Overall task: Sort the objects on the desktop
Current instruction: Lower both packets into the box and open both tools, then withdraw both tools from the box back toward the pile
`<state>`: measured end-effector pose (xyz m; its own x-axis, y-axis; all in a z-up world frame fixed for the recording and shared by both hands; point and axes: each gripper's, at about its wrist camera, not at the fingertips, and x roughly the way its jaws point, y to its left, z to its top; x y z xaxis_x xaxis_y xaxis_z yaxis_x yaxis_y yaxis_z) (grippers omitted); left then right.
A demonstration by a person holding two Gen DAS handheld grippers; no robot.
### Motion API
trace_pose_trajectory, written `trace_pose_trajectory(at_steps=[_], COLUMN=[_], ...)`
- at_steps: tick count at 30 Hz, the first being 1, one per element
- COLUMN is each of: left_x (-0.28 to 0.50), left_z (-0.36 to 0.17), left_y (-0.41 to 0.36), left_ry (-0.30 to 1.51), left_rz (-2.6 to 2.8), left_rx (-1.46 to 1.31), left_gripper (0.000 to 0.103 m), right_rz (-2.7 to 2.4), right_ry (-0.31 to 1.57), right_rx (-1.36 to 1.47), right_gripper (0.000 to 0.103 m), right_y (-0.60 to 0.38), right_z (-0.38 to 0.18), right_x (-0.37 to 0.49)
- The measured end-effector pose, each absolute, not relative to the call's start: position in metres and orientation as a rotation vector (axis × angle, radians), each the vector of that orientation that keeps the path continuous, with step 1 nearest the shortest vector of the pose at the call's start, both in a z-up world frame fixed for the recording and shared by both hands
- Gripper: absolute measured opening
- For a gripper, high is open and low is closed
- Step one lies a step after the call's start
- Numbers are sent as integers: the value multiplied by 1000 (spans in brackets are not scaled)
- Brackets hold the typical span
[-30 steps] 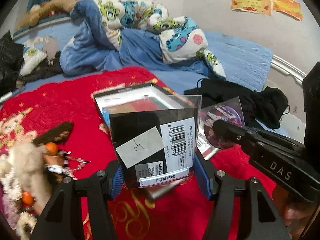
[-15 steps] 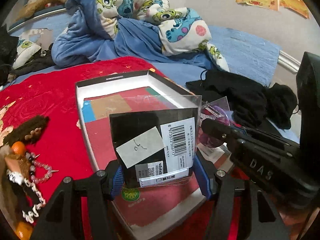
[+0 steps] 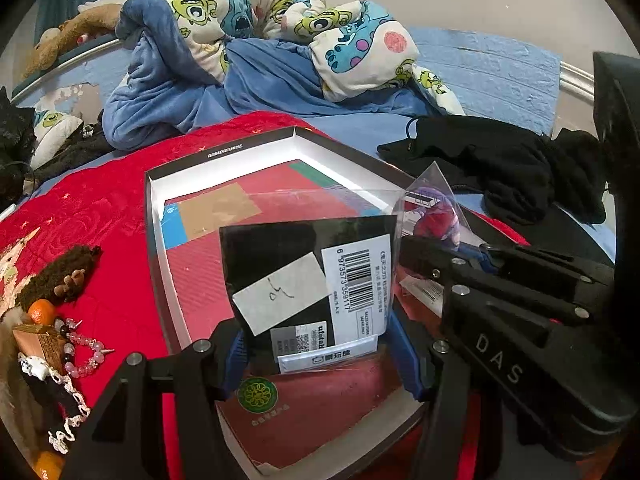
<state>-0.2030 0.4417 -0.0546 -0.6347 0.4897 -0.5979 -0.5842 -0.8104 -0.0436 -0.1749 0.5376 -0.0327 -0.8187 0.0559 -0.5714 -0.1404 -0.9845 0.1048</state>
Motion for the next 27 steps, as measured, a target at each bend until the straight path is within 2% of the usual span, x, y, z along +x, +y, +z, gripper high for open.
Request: trace_pose_trajectory(at_steps=[14,18,19,20,21,22,23,27], left_x=[-198,-194,-193,-192,-190,-187,-185,-182], left_z=[-53,-50,-49,-48,-47,-45,-43,-41], left_y=[440,438,437,436,435,435,435,436], left_ry=[219,220,216,213,211,215,218,230], left_rz=[2427,2458,2454,2448,2451,2446,2441,2439], left_rx=[-764,-733,-726,-718,-698,-676,-658,-635], left_gripper=[64,76,89,95,99,103,103,103], right_rz=[2915,2946,2960,2975,2984,2991,3002,3008], right_ry=[216,221,224,225,224,223,223,190], right_rx=[-852,-814,-798,-781,-763,-740,-717,-673], right_gripper=[8,12,16,33,70,93,103,103], right_y=[537,536,535,534,534,533,533,528], right_z=[-32,-29,-28,-27,-26,-24,-23,-20], right_x=[-170,-165,-163,-160,-158,-156,-153,-148])
